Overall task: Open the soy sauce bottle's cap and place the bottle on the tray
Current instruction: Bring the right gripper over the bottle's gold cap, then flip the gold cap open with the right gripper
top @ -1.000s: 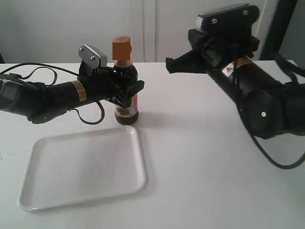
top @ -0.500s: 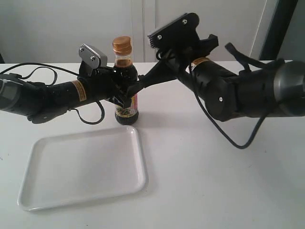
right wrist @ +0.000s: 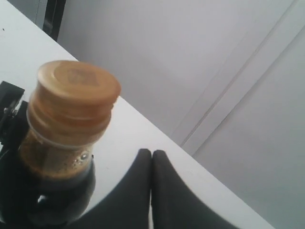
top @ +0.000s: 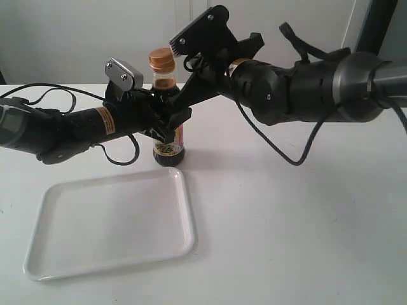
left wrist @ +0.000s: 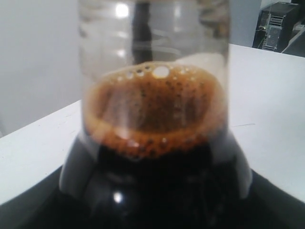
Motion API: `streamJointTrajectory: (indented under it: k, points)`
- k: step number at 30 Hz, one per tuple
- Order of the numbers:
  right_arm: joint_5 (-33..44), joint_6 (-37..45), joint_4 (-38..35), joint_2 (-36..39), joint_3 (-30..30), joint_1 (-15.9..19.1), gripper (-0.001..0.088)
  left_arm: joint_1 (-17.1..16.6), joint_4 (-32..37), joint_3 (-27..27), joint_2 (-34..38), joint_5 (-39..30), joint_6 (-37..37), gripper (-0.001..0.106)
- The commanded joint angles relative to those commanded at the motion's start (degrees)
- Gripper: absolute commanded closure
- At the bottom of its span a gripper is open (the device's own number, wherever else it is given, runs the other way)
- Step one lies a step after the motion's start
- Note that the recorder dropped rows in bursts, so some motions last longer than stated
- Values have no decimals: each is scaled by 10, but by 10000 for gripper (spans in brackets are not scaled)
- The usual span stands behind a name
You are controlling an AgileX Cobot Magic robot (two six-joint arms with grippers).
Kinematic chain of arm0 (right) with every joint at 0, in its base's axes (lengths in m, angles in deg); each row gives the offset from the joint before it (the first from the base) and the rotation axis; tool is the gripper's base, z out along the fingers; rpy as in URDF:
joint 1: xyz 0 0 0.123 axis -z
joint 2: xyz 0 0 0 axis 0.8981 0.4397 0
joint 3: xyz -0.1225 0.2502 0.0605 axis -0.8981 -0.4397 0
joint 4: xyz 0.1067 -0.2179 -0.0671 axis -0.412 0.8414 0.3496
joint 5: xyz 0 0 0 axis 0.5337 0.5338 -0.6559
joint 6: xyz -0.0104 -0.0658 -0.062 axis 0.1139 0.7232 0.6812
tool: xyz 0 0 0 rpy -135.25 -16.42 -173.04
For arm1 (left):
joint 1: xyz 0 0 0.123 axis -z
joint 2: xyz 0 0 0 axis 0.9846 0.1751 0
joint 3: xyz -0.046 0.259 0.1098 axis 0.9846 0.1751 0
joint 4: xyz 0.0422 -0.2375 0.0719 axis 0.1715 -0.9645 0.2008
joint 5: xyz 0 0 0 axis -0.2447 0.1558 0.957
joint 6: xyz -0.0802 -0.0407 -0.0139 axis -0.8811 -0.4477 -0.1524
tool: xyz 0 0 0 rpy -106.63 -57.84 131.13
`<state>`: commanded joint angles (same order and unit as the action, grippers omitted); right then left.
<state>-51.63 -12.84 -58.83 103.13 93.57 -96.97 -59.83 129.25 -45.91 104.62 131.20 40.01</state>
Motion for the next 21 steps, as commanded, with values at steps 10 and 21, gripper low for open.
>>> streamJointTrajectory:
  k: [10, 21]
  points:
    - [43, 18, 0, 21, 47, -1, 868, 0, 17, 0, 0, 0, 2, 1053]
    - [61, 72, 0, 30, 76, -20, 868, 0, 16, 0, 0, 0, 2, 1053]
